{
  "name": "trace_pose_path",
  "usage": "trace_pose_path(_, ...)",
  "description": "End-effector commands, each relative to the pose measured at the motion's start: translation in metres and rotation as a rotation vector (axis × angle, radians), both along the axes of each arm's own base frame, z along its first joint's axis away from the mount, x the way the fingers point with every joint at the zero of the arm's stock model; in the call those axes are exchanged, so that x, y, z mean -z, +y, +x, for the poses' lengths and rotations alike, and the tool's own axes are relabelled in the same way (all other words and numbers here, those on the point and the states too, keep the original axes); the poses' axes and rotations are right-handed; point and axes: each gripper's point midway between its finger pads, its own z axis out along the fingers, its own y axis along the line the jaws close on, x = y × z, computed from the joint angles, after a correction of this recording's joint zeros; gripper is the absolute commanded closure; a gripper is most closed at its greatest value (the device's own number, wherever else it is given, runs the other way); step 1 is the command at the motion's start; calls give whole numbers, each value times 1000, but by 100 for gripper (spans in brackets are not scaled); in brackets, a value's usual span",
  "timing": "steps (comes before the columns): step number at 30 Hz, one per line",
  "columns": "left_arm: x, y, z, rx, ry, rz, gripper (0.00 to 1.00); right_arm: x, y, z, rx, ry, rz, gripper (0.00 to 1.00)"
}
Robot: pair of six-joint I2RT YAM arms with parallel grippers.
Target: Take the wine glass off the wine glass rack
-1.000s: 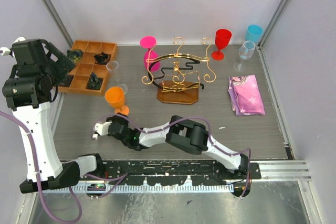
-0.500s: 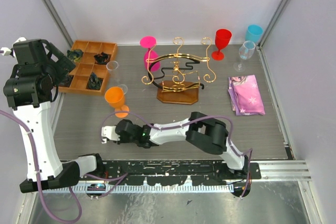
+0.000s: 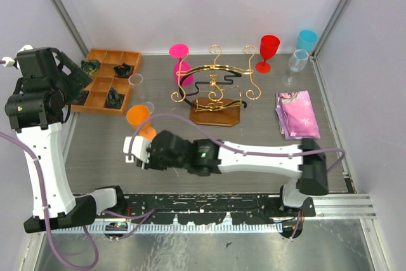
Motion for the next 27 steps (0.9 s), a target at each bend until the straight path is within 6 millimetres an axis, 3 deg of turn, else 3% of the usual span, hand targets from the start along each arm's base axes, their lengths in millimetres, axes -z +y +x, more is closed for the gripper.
trace_pose_path(1, -1, -6, 4, 37, -20, -8, 1, -178, -21, 24, 164, -21, 367, 56)
trace_pose_path(4, 5, -19, 14, 98, -12, -61, 1, -236, -48, 87, 404, 26, 429, 54)
trace_pose_path(8, 6, -37, 29, 173, -34, -140, 1, -247, -68, 167, 502, 255, 528, 54)
trace_pose_path(12, 3, -67, 60, 323, -53, -251, 3, -237, -90, 211, 560, 373, 606, 54)
trace_pose_path(18, -5, -111, 119, 524, -129, -464, 27, -238, -105, 215, 580, 362, 610, 53)
trace_pose_path(22, 2, -145, 163, 659, -169, -625, 29, -240, -119, 202, 586, 363, 607, 53)
trace_pose_path(24, 0, -160, 178, 703, -181, -640, 29, -246, -133, 196, 610, 341, 616, 53)
trace_pose_path(27, 15, -190, 198, 770, -131, -664, 32, -257, -163, 188, 676, 290, 644, 52)
